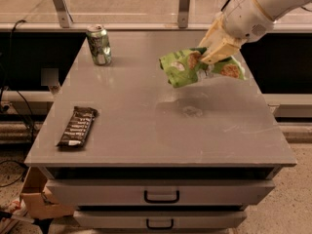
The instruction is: Move green rice chip bag near rxbar chocolate
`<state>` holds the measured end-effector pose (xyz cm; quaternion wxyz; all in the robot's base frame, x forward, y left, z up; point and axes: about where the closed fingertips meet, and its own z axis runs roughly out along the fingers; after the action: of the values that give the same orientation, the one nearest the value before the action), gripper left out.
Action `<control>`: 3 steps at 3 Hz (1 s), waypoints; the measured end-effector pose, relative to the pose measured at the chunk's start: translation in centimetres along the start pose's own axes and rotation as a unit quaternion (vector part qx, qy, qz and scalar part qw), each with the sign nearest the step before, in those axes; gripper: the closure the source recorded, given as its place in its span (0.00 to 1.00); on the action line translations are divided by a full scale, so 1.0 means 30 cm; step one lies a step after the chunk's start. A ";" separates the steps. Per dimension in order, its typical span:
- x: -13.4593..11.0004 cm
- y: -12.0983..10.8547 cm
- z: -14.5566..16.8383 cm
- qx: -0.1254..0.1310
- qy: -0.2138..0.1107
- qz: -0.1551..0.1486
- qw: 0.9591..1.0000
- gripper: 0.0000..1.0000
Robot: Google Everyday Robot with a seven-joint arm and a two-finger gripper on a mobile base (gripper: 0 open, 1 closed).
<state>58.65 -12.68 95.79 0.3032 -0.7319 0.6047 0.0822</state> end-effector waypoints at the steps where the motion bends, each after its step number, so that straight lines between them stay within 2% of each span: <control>1: -0.136 0.019 -0.047 -0.006 -0.087 -0.032 0.996 1.00; 2: -0.163 0.018 -0.046 -0.007 -0.100 -0.034 0.994 1.00; 3: -0.177 0.034 -0.019 -0.004 -0.118 -0.014 0.993 1.00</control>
Offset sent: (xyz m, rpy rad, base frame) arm -0.0176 0.0237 0.0266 0.1319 -0.0084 0.1075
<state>56.19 -8.65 98.46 0.3708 -0.7266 0.5540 0.1660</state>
